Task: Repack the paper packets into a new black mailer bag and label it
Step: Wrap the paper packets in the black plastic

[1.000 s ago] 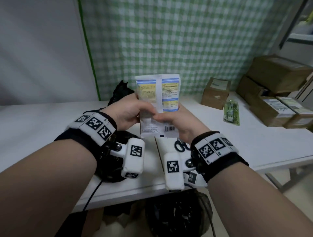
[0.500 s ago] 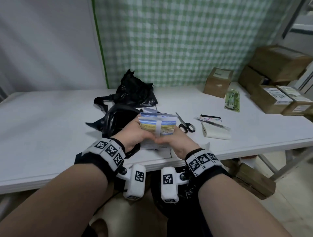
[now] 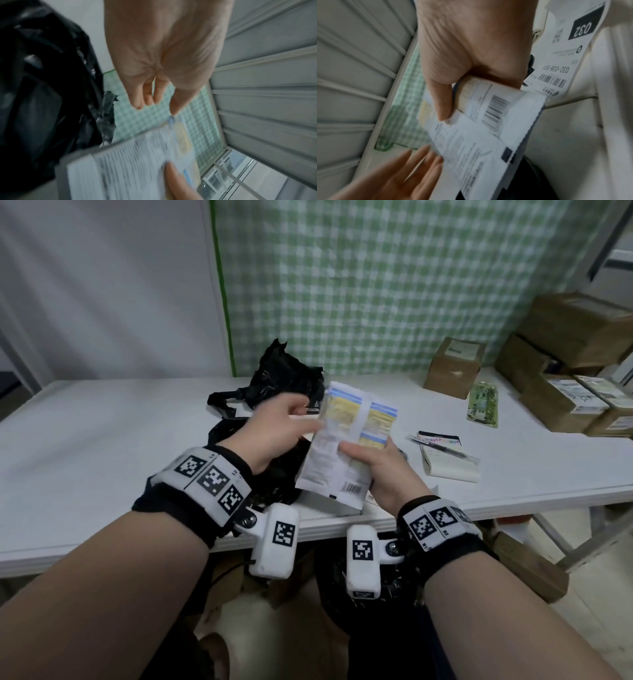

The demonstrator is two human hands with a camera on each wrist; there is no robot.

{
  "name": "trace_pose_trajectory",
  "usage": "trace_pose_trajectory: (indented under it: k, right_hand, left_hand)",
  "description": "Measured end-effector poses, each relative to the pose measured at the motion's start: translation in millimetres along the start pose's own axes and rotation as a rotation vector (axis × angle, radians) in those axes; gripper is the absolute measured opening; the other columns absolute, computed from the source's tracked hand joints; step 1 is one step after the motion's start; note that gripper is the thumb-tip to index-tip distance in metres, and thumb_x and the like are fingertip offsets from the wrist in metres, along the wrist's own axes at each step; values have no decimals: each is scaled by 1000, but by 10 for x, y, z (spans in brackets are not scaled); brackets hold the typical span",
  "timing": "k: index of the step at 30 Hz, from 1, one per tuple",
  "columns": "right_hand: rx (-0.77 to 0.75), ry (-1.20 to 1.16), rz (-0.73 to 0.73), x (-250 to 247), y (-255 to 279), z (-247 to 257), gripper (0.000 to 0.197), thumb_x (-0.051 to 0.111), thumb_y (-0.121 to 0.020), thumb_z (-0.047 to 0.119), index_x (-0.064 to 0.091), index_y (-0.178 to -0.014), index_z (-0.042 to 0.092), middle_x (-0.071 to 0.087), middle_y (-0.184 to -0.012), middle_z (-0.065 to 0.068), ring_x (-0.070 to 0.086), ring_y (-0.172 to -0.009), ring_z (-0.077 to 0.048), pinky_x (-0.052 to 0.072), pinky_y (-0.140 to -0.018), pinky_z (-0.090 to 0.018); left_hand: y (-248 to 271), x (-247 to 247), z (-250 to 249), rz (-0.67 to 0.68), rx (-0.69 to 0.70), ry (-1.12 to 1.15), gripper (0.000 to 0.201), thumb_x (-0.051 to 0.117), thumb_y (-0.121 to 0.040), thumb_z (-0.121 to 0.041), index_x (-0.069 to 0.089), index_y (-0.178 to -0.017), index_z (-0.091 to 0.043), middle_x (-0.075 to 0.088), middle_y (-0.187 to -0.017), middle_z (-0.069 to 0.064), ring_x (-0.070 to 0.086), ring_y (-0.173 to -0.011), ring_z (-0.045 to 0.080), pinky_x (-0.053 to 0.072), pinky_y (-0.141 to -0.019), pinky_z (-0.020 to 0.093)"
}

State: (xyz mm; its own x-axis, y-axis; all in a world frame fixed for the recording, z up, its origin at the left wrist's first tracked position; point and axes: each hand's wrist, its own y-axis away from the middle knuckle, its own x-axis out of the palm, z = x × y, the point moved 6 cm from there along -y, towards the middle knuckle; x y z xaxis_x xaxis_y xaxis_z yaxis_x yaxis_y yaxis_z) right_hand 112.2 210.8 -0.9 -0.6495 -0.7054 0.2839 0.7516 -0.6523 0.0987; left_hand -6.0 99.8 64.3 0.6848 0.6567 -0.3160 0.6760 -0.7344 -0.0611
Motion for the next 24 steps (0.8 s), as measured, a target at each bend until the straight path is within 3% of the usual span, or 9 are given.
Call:
trace_pose_trajectory:
  k: [3,6,9,12,16,18,21,23,24]
  right_hand:
    - [8,-96,-17,-50,-5,50,46,64,-82,-2,54,-126,6,67,-119,-14,65,-108,-32,50,-95,-52]
    - [60,-159,25,-1,32,83,45,60,-86,3,52,-130,6,66,-121,-15,67,-105,-32,56,-84,-50]
    - [110,-185,95,117,80,80,38,57,-89,6,55,-127,7,69,-113,-14,71,-93,-28,59,-72,-45]
    - [146,-136,164,266,129,17,36,56,-90,6,56,-125,5,73,-100,-11,73,-83,-24,59,-69,-41]
    - [225,-12,244,459,187,-153,38,58,-88,6,56,-127,3,71,-105,-13,72,-85,-25,59,-76,-41]
    - [271,60,280,537,215,-241,37,59,-88,6,57,-125,4,70,-106,-13,71,-84,-24,59,-75,-38]
    - [364,148,314,626,244,-392,31,60,-88,7,61,-119,6,70,-108,-13,70,-89,-26,58,-81,-40]
    - [433,182,327,657,252,-483,27,59,-88,8,63,-115,6,70,-109,-14,69,-90,-27,57,-83,-40]
    - [465,190,330,669,253,-516,25,58,-89,9,64,-114,6,70,-107,-13,70,-86,-25,58,-79,-37]
  left_hand:
    - [27,-526,-182,-309,131,-163,16,66,-78,-12,68,-89,-23,63,-86,-11,59,-87,10,44,-83,23]
    - [15,-776,-23,-209,14,-228,22,63,-77,-4,66,-68,-24,61,-77,-8,57,-77,14,46,-68,20]
    - [61,-804,301,-9,-160,-343,21,61,-80,2,72,-83,-17,64,-93,3,56,-86,16,44,-66,16]
    - [124,-857,570,-20,-273,-437,33,61,-80,3,70,-107,-13,66,-111,10,57,-93,20,46,-78,25]
    - [193,-811,719,-21,-280,-558,63,61,-76,5,50,-135,-13,55,-133,11,55,-115,27,46,-95,29]
    - [211,-776,709,-4,-234,-577,66,61,-75,3,46,-138,-12,55,-133,11,55,-116,27,46,-94,28]
    - [228,-703,672,78,-135,-581,51,61,-71,2,58,-119,-12,62,-113,13,61,-100,29,50,-80,29]
    - [249,-664,653,127,-75,-615,50,61,-69,0,56,-115,-19,55,-113,10,56,-105,26,44,-83,25]
    - [263,-653,647,137,-52,-639,55,61,-71,1,53,-121,-19,49,-115,8,50,-109,23,40,-87,23]
